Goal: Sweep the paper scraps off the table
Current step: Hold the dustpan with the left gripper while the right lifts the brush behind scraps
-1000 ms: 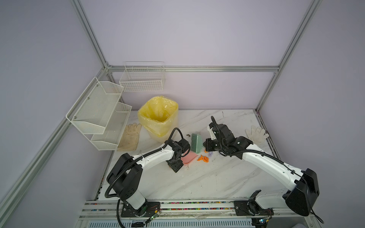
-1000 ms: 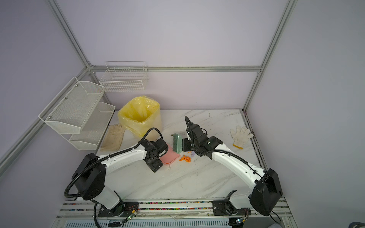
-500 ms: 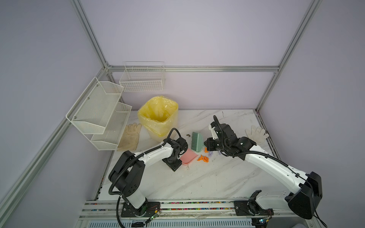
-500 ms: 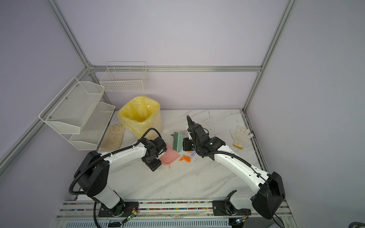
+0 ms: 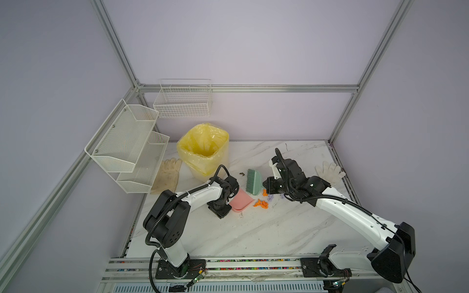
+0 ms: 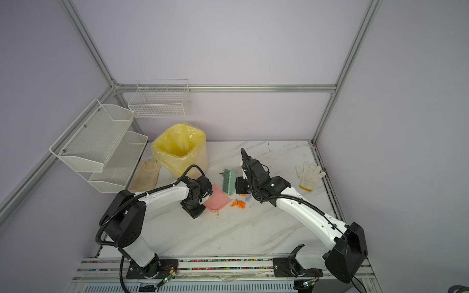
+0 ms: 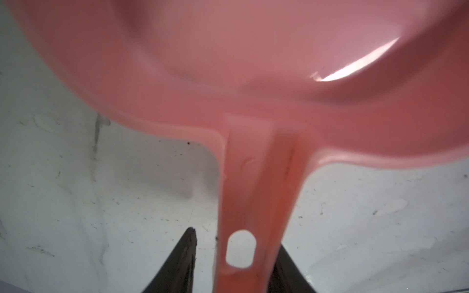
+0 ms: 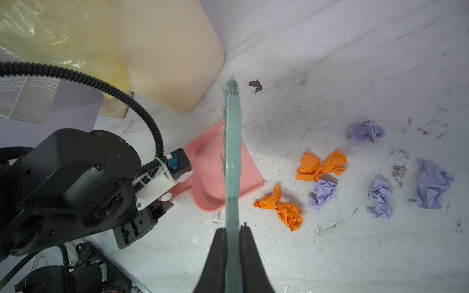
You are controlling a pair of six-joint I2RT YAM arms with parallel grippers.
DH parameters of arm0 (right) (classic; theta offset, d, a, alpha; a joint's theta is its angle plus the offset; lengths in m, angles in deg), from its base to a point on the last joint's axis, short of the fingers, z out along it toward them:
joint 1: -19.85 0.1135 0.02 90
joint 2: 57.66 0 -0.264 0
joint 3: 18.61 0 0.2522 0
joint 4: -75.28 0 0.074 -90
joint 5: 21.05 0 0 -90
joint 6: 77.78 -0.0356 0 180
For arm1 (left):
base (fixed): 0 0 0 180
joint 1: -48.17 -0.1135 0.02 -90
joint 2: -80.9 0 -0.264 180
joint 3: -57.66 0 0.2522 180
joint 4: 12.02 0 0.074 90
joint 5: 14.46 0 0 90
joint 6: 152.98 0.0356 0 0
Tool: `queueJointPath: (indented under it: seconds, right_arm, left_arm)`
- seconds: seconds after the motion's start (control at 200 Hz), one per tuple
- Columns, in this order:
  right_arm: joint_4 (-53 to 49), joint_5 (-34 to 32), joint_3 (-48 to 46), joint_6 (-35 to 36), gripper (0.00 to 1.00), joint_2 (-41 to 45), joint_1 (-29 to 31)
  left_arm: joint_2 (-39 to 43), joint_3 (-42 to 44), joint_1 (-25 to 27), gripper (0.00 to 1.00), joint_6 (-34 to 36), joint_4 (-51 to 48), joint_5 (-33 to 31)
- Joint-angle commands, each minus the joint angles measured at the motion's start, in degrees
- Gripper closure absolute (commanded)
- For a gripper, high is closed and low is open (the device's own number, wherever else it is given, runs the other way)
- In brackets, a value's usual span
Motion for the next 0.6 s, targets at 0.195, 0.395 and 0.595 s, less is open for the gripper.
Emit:
queueJointPath:
  seconds: [0.195, 0.395, 0.595]
  right_arm:
    - [-1.5, -1.8, 1.3, -0.3, 1.0, 2.1, 0.3]
    - [-3.0, -3.7, 1.8, 0.6, 1.0, 3.9, 0.3]
    - [-10.5, -11.1, 6.0, 2.9, 1.0, 4.6, -0.4]
  left_arm:
    - [0.6, 0.1, 0.1, 0.78, 0.2, -0.7, 1.4]
    - [2.5, 0.5, 0.9, 0.85, -0.2, -0.6, -0.9]
    - [7.2, 0.5, 1.5, 0.86, -0.2, -0.8, -0.3]
